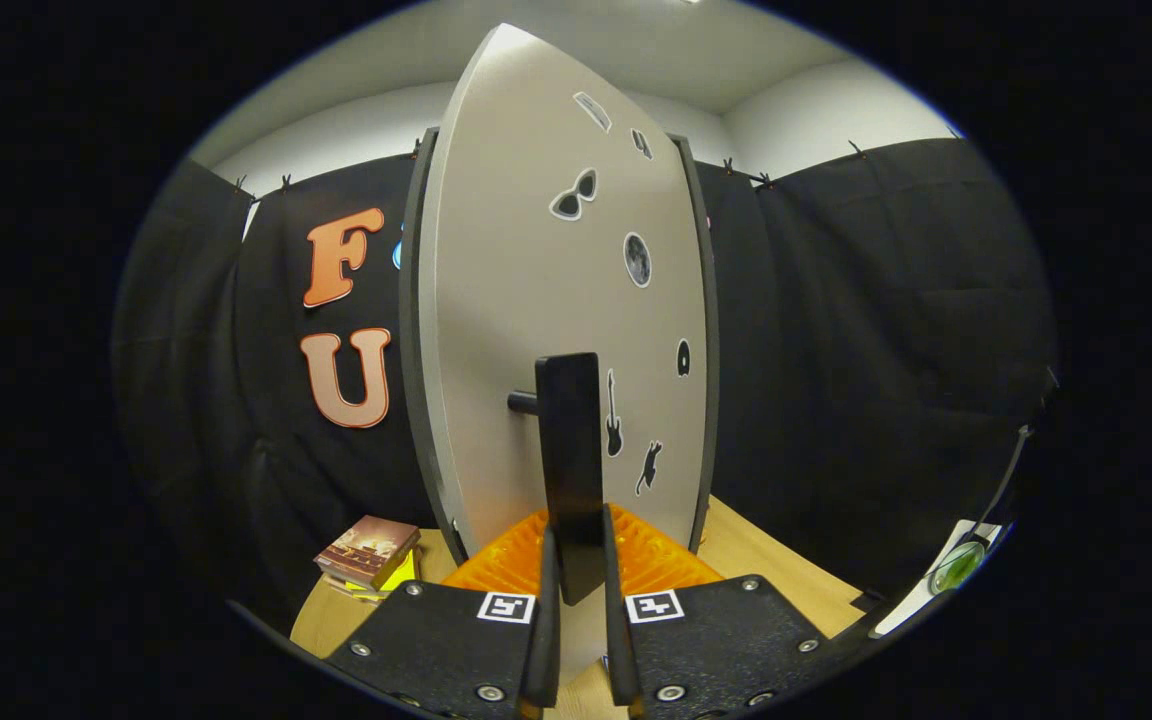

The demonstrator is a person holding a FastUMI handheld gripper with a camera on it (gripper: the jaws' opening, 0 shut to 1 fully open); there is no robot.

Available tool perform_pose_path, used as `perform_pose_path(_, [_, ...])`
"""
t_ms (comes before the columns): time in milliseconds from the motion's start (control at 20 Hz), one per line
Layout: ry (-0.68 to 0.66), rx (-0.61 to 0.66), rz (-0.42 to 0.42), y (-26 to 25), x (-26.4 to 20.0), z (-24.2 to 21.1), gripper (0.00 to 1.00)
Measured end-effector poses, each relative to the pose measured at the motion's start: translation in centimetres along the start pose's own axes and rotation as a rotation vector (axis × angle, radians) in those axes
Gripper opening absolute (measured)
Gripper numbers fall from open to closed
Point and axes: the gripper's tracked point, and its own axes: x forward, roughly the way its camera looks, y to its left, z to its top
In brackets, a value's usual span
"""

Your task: Open the shoe cabinet door, grab the shoes and put them into the shoe cabinet, then close the shoe cabinet door.

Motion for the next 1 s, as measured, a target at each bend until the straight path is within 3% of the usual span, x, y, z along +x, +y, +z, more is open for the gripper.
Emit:
perform_pose_path(450, [-0.006, 0.035, -0.03, -4.2, -1.3, -0.1, 0.16])
perform_pose_path(1000, [-0.002, 0.042, -0.158, -11.2, -2.3, -0.6, 0.17])
